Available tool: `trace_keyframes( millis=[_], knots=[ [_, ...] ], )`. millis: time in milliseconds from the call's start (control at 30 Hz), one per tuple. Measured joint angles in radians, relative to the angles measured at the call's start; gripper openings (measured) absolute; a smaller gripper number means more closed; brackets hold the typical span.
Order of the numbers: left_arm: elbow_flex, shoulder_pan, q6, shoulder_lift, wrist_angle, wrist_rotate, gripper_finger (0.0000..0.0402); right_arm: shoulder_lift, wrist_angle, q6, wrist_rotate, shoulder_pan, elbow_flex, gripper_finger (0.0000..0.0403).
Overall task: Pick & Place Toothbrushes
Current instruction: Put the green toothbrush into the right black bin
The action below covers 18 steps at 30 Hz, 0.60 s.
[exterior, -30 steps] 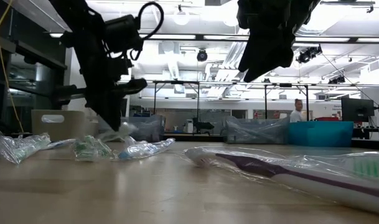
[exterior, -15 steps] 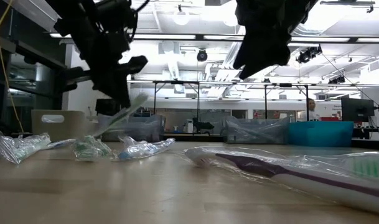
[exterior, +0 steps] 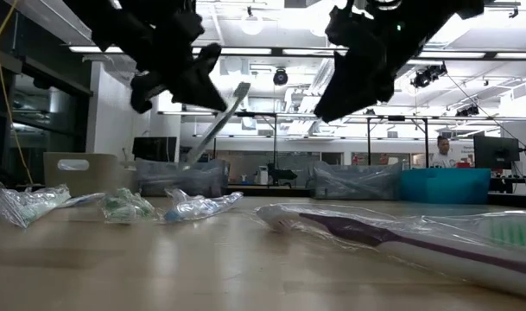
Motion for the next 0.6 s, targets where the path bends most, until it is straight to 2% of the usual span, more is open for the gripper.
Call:
trace_keyframes(
  millis=[167, 300, 433, 600],
  knots=[
    [0.000, 0.000, -0.007, 0.000, 0.132, 0.043, 0.0000, -0.001, 0.203, -0.057, 0.086, 0.000, -0.084, 0.0220],
    [0.000, 0.000, -0.027, 0.000, 0.227, 0.057, 0.0000, 0.000, 0.401, -0.181, 0.148, 0.000, -0.128, 0.0220],
    [0.000, 0.000, -0.030, 0.000, 0.291, 0.073, 0.0000, 0.018, 0.610, -0.328, 0.152, -0.011, -0.164, 0.0220],
    [0.000, 0.000, -0.053, 0.000, 0.396, 0.089, 0.0000, 0.080, 0.828, -0.436, 0.104, -0.058, -0.181, 0.0220]
  ],
)
